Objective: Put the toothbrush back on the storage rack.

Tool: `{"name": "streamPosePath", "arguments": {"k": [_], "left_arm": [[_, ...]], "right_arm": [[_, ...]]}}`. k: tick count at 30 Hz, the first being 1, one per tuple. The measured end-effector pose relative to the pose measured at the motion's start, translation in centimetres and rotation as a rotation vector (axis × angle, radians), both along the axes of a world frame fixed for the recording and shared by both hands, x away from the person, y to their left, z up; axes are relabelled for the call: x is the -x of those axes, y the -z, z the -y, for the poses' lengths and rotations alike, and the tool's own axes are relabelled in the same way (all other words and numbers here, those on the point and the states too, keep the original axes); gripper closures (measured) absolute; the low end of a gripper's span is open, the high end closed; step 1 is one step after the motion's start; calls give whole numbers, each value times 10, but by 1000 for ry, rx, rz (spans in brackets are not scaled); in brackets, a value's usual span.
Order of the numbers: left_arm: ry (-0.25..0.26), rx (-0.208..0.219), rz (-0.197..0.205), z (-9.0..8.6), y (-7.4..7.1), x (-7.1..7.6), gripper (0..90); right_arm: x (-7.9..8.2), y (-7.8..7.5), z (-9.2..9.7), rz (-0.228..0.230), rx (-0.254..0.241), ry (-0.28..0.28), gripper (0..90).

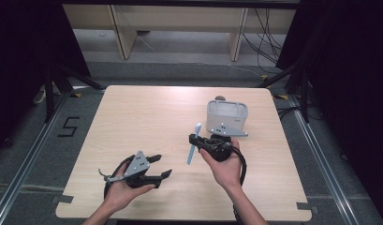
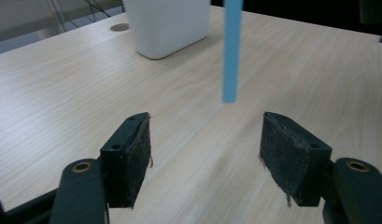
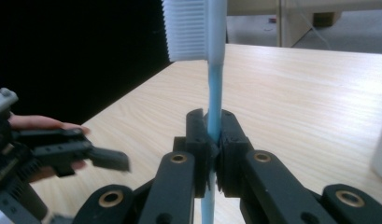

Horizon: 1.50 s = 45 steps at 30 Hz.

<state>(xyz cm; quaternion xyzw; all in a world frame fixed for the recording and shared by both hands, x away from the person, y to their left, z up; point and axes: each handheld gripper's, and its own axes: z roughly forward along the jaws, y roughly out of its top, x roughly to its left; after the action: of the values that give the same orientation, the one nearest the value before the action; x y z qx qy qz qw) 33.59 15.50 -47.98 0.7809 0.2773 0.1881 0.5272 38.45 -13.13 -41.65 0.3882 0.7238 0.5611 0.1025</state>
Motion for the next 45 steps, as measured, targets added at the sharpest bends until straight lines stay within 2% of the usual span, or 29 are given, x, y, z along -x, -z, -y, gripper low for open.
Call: {"name": "streamPosePath", "arguments": {"k": [1, 3, 4, 5, 6, 8, 9, 13, 14, 16, 17, 18, 19, 20, 21, 22, 24, 26, 29, 30, 31, 33, 35, 37, 39, 40, 44, 45], "left_arm": [[0, 0, 0, 0, 0, 0, 336], [-19, 27, 3, -9, 0, 1, 340], [-45, 57, 3, -18, 1, 2, 341], [-45, 57, 3, -18, 1, 2, 342], [-67, 77, 10, -25, 4, 1, 342], [-85, 71, 1, -28, 5, 2, 342], [-94, 77, 2, -31, 6, 2, 340], [-166, 120, 12, -44, 12, 1, 344], [-166, 120, 12, -44, 12, 1, 344], [-195, 148, 26, -48, 16, 1, 345], [-195, 148, 26, -48, 16, 1, 345], [-205, 151, 29, -50, 18, 0, 345], [-223, 149, 24, -52, 19, 1, 345], [-227, 153, 28, -53, 20, 1, 344], [-240, 157, 28, -54, 22, 1, 345], [-248, 161, 31, -55, 23, 0, 344], [-261, 180, 44, -57, 27, -1, 343], [-288, 178, 43, -60, 29, 0, 343], [-298, 176, 43, -61, 32, 1, 343], [-296, 188, 51, -61, 34, 0, 343], [-303, 176, 45, -62, 34, 1, 343], [-313, 193, 60, -61, 36, 1, 348], [-313, 197, 63, -60, 37, 1, 349], [-316, 184, 65, -59, 39, 2, 346], [-319, 195, 84, -58, 41, 1, 345], [-331, 179, 79, -60, 41, 2, 341], [-347, 175, 88, -60, 44, 3, 339], [-347, 175, 88, -60, 44, 3, 339]], "right_arm": [[0, 0, 0, 0, 0, 0, 856], [0, -2, 3, -2, 9, 20, 856], [-1, -3, 6, 13, 15, 16, 856], [-1, -3, 6, 13, 15, 16, 856], [-2, -4, 9, 28, 20, 21, 856], [-1, -6, 11, 17, 25, 26, 856], [-1, -6, 12, 26, 24, 26, 856], [-1, -10, 19, 47, 45, 44, 856], [-1, -10, 19, 47, 45, 44, 856], [0, -8, 21, 25, 30, 48, 856], [-1, -7, 22, 47, 33, 50, 856], [1, -7, 22, 20, 16, 53, 856], [1, -7, 22, 20, 16, 53, 856], [0, -6, 24, 44, 36, 58, 856], [-1, -6, 25, 48, 39, 58, 856], [1, -7, 26, 25, 30, 70, 856], [1, -7, 26, 41, 27, 76, 856], [1, -8, 32, 44, 29, 88, 855], [0, -9, 36, 49, 43, 94, 856], [0, -9, 37, 45, 39, 103, 855], [-1, -9, 40, 51, 43, 106, 855], [-1, -10, 46, 54, 49, 130, 855], [-2, -10, 48, 59, 43, 129, 856], [-2, -10, 52, 66, 52, 147, 855], [-2, -11, 54, 77, 62, 154, 855], [-3, -11, 56, 83, 58, 155, 856], [-4, -13, 63, 99, 66, 180, 855], [-4, -13, 63, 82, 55, 184, 855]]}}
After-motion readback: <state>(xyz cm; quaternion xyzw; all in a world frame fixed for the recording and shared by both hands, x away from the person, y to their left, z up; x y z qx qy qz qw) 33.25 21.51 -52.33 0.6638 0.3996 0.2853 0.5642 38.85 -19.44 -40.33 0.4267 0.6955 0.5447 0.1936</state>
